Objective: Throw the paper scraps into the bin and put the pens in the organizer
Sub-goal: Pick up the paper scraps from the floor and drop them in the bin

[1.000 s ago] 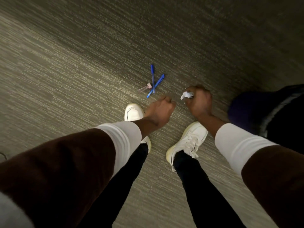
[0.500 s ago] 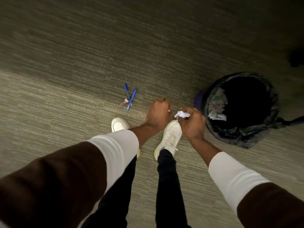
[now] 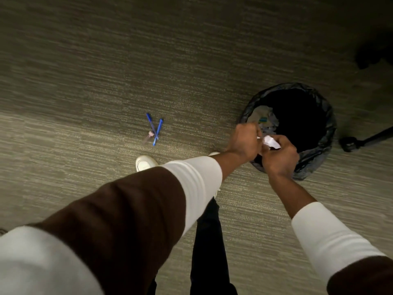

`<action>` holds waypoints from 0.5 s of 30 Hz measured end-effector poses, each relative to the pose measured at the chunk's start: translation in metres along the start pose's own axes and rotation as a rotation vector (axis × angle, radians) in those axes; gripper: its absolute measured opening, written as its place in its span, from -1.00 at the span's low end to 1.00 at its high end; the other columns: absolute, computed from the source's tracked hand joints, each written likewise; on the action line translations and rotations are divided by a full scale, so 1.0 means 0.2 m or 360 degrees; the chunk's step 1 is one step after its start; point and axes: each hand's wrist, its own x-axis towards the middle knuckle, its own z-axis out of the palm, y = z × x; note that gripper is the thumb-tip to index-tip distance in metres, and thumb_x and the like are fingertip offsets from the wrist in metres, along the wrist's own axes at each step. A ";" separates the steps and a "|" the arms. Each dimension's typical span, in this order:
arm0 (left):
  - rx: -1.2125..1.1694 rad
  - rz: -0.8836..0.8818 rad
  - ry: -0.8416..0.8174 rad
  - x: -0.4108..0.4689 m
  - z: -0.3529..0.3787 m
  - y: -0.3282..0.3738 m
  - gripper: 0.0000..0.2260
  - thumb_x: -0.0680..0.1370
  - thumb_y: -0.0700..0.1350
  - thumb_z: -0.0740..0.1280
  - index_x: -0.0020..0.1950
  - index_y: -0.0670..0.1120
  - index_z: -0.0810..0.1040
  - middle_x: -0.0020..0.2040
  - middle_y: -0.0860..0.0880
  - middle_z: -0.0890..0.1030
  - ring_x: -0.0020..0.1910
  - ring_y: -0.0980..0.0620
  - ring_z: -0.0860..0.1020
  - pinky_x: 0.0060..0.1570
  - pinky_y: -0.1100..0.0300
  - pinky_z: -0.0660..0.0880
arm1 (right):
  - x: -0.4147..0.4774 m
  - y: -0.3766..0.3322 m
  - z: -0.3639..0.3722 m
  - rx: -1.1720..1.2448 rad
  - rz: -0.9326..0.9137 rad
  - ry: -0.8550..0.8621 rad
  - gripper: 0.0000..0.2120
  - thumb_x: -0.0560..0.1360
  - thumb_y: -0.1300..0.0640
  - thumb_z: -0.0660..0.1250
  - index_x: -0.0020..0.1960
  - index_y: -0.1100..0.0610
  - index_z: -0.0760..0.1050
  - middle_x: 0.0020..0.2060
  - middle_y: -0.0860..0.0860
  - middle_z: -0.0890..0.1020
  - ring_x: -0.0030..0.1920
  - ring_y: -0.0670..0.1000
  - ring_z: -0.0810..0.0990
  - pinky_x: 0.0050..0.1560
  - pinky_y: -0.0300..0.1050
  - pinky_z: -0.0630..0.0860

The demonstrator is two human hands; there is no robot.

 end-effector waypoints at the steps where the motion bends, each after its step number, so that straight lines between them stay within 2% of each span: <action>1: 0.0021 -0.0002 -0.0038 0.01 0.02 0.02 -0.88 0.55 -0.17 0.52 0.08 -0.13 0.71 0.07 -0.19 0.75 0.10 -0.20 0.70 0.08 0.04 0.62 | 0.02 0.02 -0.01 0.0002 0.0020 -0.0001 -0.73 0.46 0.11 0.51 0.15 0.07 0.67 -0.02 0.10 0.77 0.01 0.14 0.72 -0.09 -0.23 0.41; 5: 0.0086 0.0045 -0.0110 0.03 0.07 0.04 -0.73 0.58 -0.10 0.48 0.27 -0.10 0.66 0.17 -0.18 0.74 0.18 -0.23 0.67 0.12 0.01 0.62 | 0.09 0.07 -0.02 -0.0004 0.0088 0.0011 -0.61 0.45 0.12 0.51 0.27 0.09 0.61 0.08 0.15 0.75 0.10 0.20 0.71 0.03 -0.08 0.54; 8: 0.0068 0.0025 -0.0140 0.03 0.07 0.02 -0.77 0.60 -0.12 0.43 0.25 -0.08 0.66 0.13 -0.19 0.74 0.17 -0.24 0.68 0.13 -0.05 0.64 | 0.10 0.09 -0.01 -0.0049 0.0173 -0.0010 -0.57 0.44 0.12 0.53 0.28 0.09 0.57 0.10 0.13 0.74 0.14 0.21 0.70 0.12 0.04 0.60; 10: 0.0058 0.0004 -0.0138 0.02 0.04 -0.01 -0.82 0.61 -0.13 0.41 0.19 -0.12 0.65 0.10 -0.19 0.74 0.15 -0.25 0.68 0.10 -0.08 0.64 | 0.10 0.09 -0.01 -0.0036 0.0196 -0.0056 -0.63 0.45 0.12 0.52 0.23 0.06 0.57 0.06 0.08 0.74 0.08 0.18 0.72 0.12 0.08 0.67; 13: 0.0013 -0.0047 -0.0085 0.00 -0.02 -0.07 -0.88 0.59 -0.16 0.39 0.10 -0.13 0.66 0.05 -0.21 0.74 0.10 -0.28 0.68 0.06 -0.09 0.64 | 0.07 0.06 0.03 0.0060 0.0153 -0.0123 -0.86 0.46 0.09 0.41 0.01 -0.02 0.61 -0.13 0.02 0.76 -0.12 0.11 0.77 0.01 0.18 0.71; 15: -0.0001 -0.0089 -0.0029 -0.02 -0.06 -0.13 -0.90 0.58 -0.15 0.39 0.04 -0.11 0.69 0.01 -0.18 0.74 0.07 -0.25 0.68 0.06 -0.09 0.64 | 0.05 0.03 0.07 0.0064 0.0047 -0.0161 -0.87 0.41 0.00 0.35 -0.09 -0.05 0.64 -0.22 0.01 0.76 -0.21 0.10 0.77 -0.06 0.18 0.72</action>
